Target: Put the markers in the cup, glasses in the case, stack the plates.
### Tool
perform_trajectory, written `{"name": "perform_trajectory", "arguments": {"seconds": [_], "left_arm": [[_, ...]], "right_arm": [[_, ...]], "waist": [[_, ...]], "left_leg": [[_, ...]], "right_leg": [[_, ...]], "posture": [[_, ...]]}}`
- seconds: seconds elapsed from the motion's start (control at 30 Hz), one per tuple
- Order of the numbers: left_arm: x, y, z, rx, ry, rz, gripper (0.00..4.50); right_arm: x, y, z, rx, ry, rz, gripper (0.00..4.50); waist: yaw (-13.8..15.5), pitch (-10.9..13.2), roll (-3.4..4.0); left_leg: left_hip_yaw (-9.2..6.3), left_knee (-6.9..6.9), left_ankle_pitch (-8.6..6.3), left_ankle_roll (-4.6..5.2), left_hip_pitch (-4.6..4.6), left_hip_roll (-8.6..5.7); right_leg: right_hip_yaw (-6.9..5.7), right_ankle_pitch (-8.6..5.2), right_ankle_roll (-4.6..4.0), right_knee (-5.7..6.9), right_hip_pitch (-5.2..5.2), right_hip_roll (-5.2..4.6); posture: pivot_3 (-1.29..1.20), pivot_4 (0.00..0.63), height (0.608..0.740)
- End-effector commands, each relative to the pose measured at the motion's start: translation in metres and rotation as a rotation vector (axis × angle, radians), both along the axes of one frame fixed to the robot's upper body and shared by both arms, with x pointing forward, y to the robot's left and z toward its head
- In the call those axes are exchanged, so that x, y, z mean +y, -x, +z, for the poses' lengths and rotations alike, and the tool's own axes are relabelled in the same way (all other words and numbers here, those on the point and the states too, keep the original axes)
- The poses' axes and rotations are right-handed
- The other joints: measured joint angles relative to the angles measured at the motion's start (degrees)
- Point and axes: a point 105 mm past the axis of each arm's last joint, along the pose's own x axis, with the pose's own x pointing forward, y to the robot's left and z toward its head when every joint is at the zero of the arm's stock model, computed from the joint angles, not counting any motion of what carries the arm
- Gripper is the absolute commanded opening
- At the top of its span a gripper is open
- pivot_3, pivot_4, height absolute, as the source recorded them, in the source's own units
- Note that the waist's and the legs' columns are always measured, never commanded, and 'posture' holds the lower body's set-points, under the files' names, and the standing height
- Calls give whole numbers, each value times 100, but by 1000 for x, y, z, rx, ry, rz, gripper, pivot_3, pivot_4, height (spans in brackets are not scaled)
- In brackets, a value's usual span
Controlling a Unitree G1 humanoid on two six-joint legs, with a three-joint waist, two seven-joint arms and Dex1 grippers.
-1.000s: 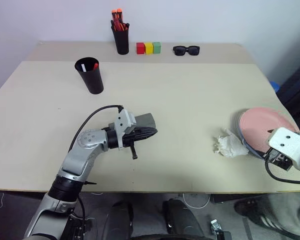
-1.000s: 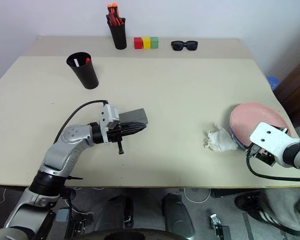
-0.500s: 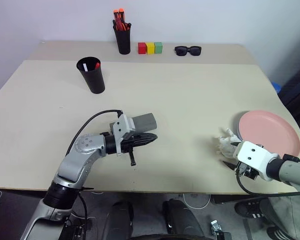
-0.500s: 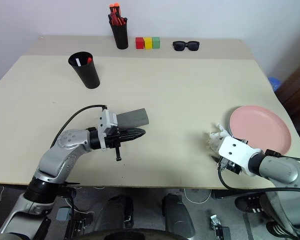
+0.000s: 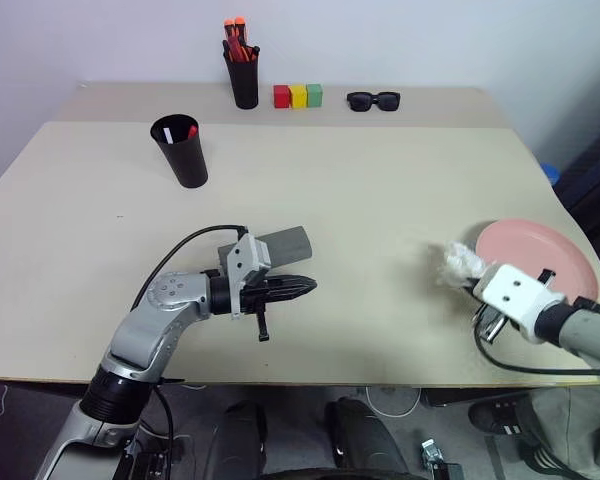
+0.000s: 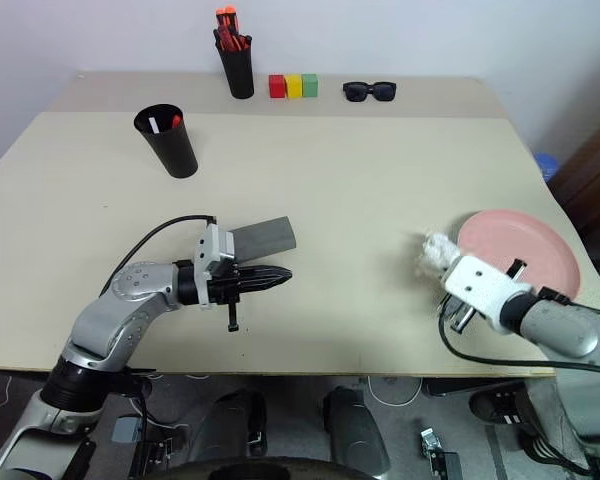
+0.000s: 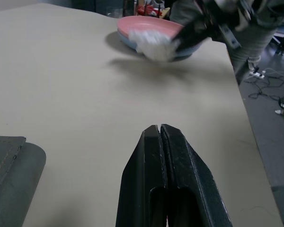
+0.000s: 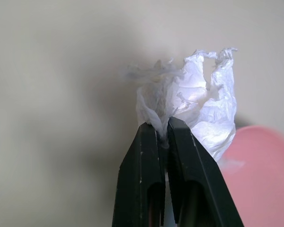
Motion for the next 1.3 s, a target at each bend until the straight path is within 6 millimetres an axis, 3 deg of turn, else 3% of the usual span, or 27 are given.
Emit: {"name": "perform_trajectory", "arguments": {"seconds": [0.03, 0.17, 0.2, 0.23, 0.33, 0.43, 0.5, 0.63, 0.67, 0.77, 0.83, 1.0, 1.3], "left_arm": [[-7, 3, 7, -29, 8, -36, 0], [-9, 1, 7, -30, 14, -33, 0], [-10, 1, 7, -32, 17, -32, 0], [-11, 0, 8, -34, 19, -30, 0], [-10, -3, 9, -51, 29, -3, 0], [-3, -12, 14, -81, 42, 67, 0], [6, -20, 19, -109, 55, 137, 0], [39, -46, 36, -210, 92, 386, 0], [52, -53, 40, -241, 95, 472, 0], [118, -68, 48, -322, 77, 823, 0], [147, -65, 48, -351, 47, 965, 0], [193, -42, 32, -304, 18, 1184, 0], [204, -14, 4, -228, 8, 1292, 0]], "right_arm": [[-25, -14, 33, -165, 40, -133, 52], [-63, -19, 30, -156, 156, -292, 52], [-67, -19, 28, -142, 170, -307, 681], [-70, -19, 26, -135, 177, -316, 946], [-74, -22, 26, -151, 252, -317, 2424], [-67, -27, 26, -179, 284, -277, 3911], [-55, -32, 29, -205, 248, -227, 3911], [-16, -47, 38, -258, 1, -107, 3911], [-7, -50, 38, -259, -57, -81, 3911], [24, -67, 37, -253, -288, -2, 3911], [38, -78, 37, -241, -388, 40, 3911], [70, -92, 25, -142, -526, 166, 3911], [81, -101, 7, -41, -590, 203, 3911]], "waist": [[-1, 0, 0], [35, 0, 0], [34, 0, 0], [25, 0, 0], [-10, -2, 4], [-33, -4, 6], [-33, -4, 6], [-38, -3, 5], [-23, -3, 5], [-36, -1, 1], [-50, -1, 1], [9, -1, -1], [-5, -1, -2]], "left_leg": [[0, 0, 0, 0, 0, 0], [1, 0, 0, 0, -1, -2], [1, 0, 0, 0, -1, -3], [1, 0, 0, 0, -2, -3], [0, -1, 0, 1, -1, -3], [1, -1, 0, 1, 1, -2], [1, -2, 0, 1, 2, -1], [1, -2, 0, 1, 3, 1], [0, -2, 0, 1, 2, 1], [1, -3, 0, 1, 1, 2], [2, -5, 0, 1, 3, 4], [13, -4, -2, 4, 0, 2], [12, -4, -3, 4, 1, 4]], "right_leg": [[0, 0, 0, 0, 0, 0], [0, -1, -2, -1, 0, -2], [0, -1, -2, -1, 0, -2], [0, -1, -2, -1, 0, -3], [0, 0, -1, 0, -1, -1], [1, 0, 1, 1, -1, 0], [1, 2, 4, 2, -1, 0], [1, 8, 14, 2, 0, 3], [1, 10, 17, 2, 0, 3], [0, 11, 19, 2, 0, 2], [0, 12, 20, 3, -1, 3], [-1, 12, 19, 2, -1, -6], [-7, 11, 16, 3, 0, -7]], "posture": [[0, 150, 722], [0, 150, 722], [0, 150, 722], [0, 150, 722], [0, 150, 722], [0, 150, 722], [0, 150, 722], [0, 150, 722], [0, 150, 722], [0, 150, 722], [0, 150, 722], [0, 150, 722], [0, 150, 722]]}}
